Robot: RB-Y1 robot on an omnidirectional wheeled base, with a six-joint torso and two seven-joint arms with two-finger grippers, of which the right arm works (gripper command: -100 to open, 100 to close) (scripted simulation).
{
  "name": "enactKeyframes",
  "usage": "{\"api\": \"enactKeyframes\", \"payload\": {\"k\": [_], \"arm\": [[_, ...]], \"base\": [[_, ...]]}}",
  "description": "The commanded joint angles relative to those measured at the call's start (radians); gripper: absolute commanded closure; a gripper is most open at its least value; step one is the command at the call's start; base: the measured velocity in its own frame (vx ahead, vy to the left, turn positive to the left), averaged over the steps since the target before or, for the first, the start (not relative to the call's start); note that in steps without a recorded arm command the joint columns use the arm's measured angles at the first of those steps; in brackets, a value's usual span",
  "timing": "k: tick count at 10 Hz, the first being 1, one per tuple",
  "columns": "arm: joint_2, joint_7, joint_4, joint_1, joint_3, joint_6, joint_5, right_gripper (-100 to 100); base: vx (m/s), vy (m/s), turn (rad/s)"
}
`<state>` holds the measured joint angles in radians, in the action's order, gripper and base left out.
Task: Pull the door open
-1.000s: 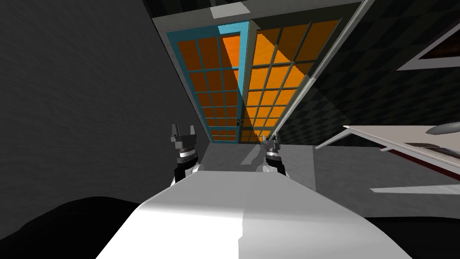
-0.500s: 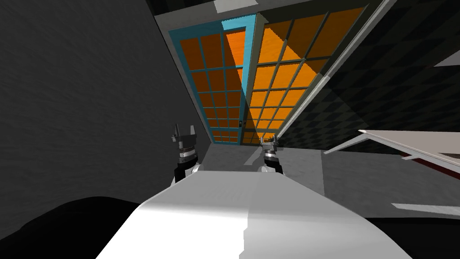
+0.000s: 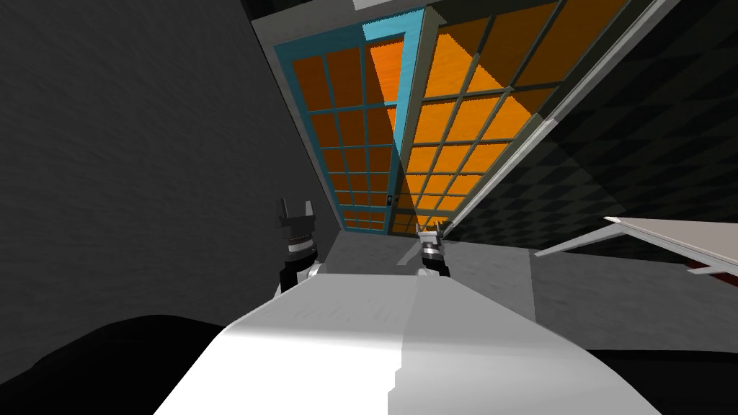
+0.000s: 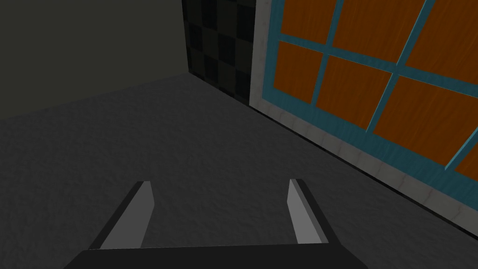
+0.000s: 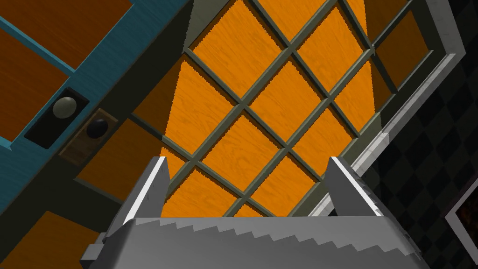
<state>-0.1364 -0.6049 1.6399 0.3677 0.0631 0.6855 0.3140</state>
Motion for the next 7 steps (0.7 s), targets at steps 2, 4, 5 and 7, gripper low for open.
{"api": "enactKeyframes", "payload": {"k": [2, 4, 5, 7], "arm": [[-0.010, -0.063, -0.054, -0.006, 0.015, 0.017, 0.036, -100], [-0.017, -0.110, -0.100, -0.016, 0.024, 0.030, 0.063, -100], [-0.021, -0.133, -0.123, -0.021, 0.029, 0.036, 0.077, -100], [-0.028, -0.178, -0.168, -0.030, 0.039, 0.049, 0.103, -100]], "base": [[0.104, 0.007, 0.076], [0.110, -0.002, 0.077], [0.106, -0.004, 0.076], [0.101, 0.001, 0.090]]}}
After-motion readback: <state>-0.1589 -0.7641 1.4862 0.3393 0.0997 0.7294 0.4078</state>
